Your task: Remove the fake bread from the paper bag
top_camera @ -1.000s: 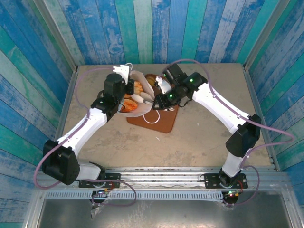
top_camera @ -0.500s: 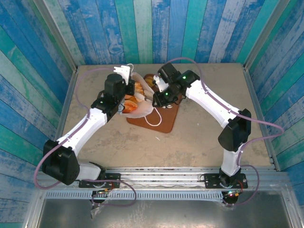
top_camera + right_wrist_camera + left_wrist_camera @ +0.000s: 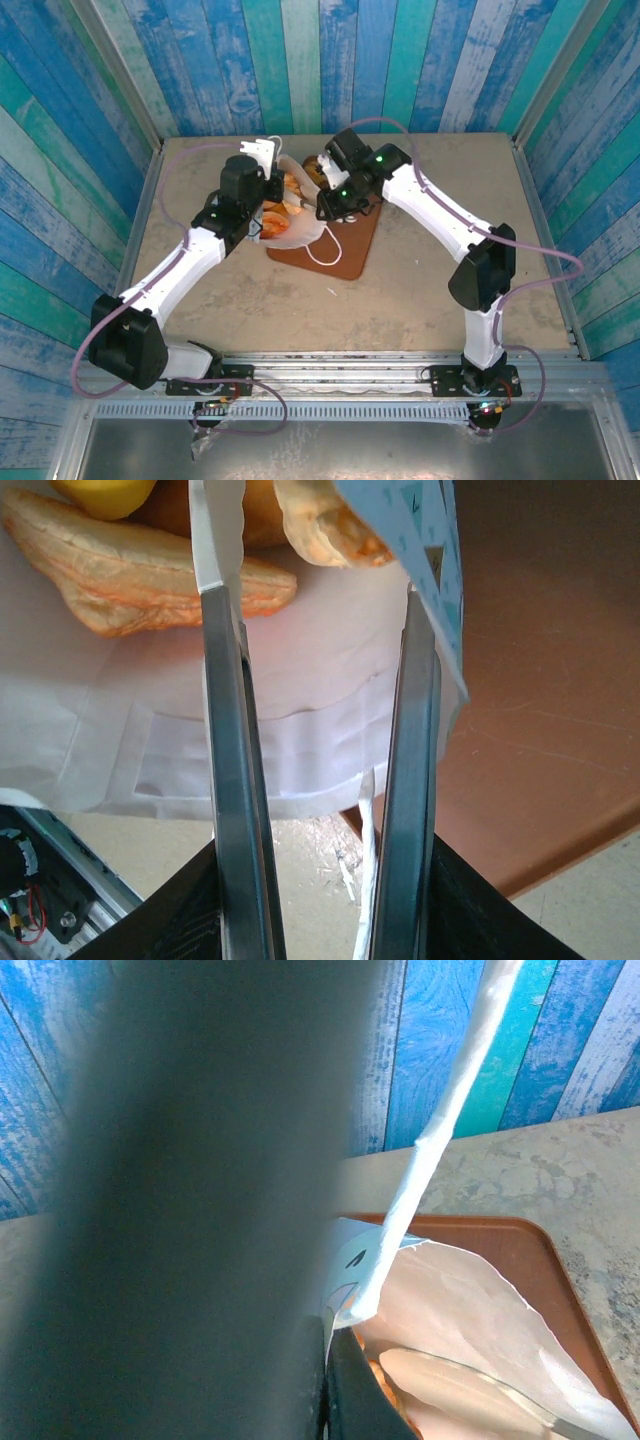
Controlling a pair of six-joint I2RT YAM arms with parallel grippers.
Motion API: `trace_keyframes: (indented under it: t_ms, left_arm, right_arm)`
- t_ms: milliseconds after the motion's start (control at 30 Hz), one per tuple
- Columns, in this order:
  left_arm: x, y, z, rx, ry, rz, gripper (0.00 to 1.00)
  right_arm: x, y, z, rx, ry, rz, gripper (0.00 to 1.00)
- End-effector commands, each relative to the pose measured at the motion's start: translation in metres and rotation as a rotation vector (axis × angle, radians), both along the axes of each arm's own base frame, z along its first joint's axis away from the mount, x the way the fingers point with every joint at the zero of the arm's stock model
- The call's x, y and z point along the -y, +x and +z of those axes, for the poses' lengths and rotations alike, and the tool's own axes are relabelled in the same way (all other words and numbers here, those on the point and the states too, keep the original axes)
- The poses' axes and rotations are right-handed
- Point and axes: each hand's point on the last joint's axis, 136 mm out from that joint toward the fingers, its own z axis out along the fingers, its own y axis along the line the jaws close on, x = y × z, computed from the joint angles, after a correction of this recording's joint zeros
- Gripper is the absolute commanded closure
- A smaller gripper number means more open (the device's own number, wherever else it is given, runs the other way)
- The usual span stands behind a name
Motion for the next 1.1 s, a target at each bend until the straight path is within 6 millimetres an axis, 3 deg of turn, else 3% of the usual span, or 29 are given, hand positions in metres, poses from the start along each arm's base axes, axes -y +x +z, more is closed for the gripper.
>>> trace_keyframes:
  t_ms: [0, 433, 667, 1067]
  left_arm:
    - [0.002, -0.001, 0.03, 0.078, -0.035, -0.013, 0.99]
    - [0.002, -0.001, 0.033, 0.084, -0.043, -0.012, 0.99]
    - [0.003, 0.0, 0.032, 0.081, -0.046, -0.012, 0.99]
    - [-0.002, 0.01, 0.022, 0.042, -0.043, 0.041, 0.99]
  right_arm:
    - [-0.005, 0.007, 0.003, 0.016, 0.006, 0.0, 0.53]
    - [-0.005, 0.014, -0.007, 0.016, -0.02, -0.014, 0.53]
    - [-0.008, 0.016, -0.009, 0.011, -0.021, -0.004, 0.69]
    - [-0.007, 0.009, 0.025, 0.111, -0.013, 0.026, 0.79]
